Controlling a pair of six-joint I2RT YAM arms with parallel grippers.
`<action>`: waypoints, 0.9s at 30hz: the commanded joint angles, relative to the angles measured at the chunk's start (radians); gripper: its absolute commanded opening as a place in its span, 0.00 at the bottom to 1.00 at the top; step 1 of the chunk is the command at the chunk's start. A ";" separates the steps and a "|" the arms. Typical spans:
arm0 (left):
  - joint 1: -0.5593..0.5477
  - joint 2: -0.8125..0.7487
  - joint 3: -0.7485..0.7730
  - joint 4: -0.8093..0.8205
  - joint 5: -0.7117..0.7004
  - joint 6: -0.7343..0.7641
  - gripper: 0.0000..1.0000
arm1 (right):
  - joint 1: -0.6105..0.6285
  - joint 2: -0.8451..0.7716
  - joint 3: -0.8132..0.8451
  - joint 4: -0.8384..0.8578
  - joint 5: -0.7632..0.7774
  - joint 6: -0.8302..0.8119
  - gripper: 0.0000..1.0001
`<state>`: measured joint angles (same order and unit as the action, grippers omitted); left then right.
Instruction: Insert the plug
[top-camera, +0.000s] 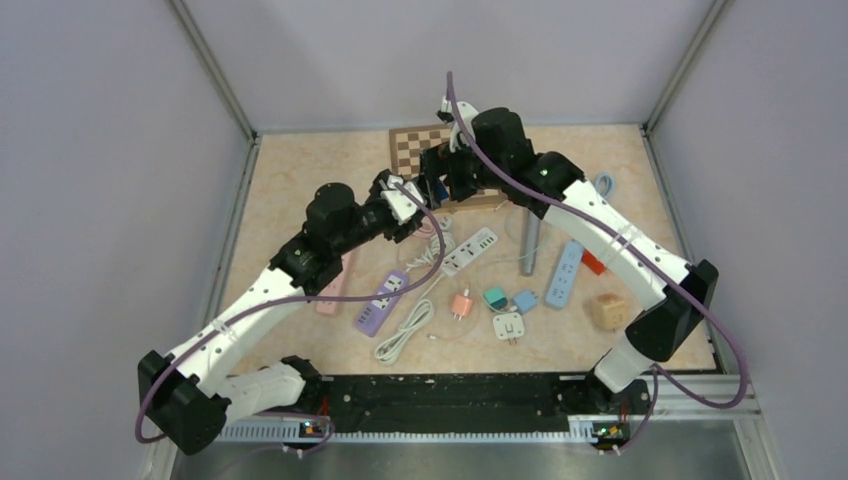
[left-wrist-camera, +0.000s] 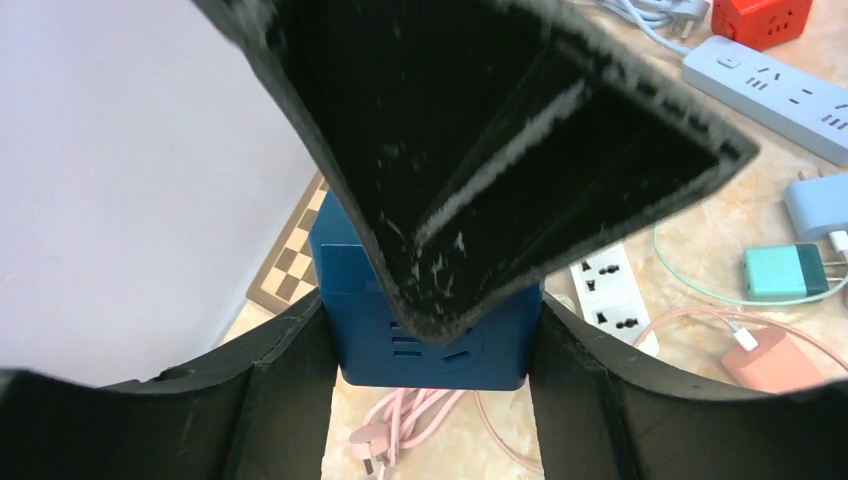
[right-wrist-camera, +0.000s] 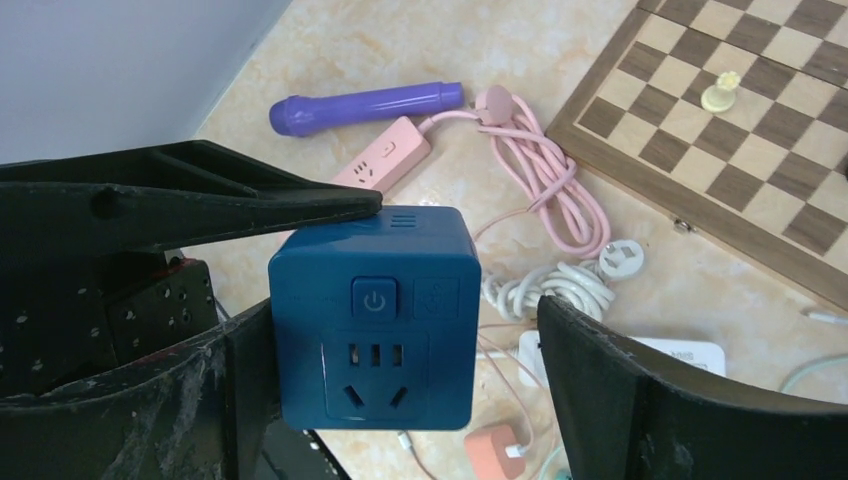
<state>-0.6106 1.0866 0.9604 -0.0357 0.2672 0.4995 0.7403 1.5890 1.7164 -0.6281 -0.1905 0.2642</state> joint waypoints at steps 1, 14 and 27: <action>-0.004 -0.012 0.004 0.137 -0.031 0.008 0.00 | 0.010 0.034 0.058 0.003 -0.074 0.027 0.88; -0.003 -0.048 -0.005 0.132 -0.172 -0.153 0.99 | -0.056 0.038 0.086 -0.037 0.124 0.067 0.00; 0.000 -0.100 -0.112 0.082 -0.391 -0.664 0.99 | -0.186 0.037 -0.221 -0.022 0.052 -0.237 0.00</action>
<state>-0.6113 1.0096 0.8879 0.0231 -0.0307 0.0319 0.5495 1.6199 1.5028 -0.6914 -0.0734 0.1440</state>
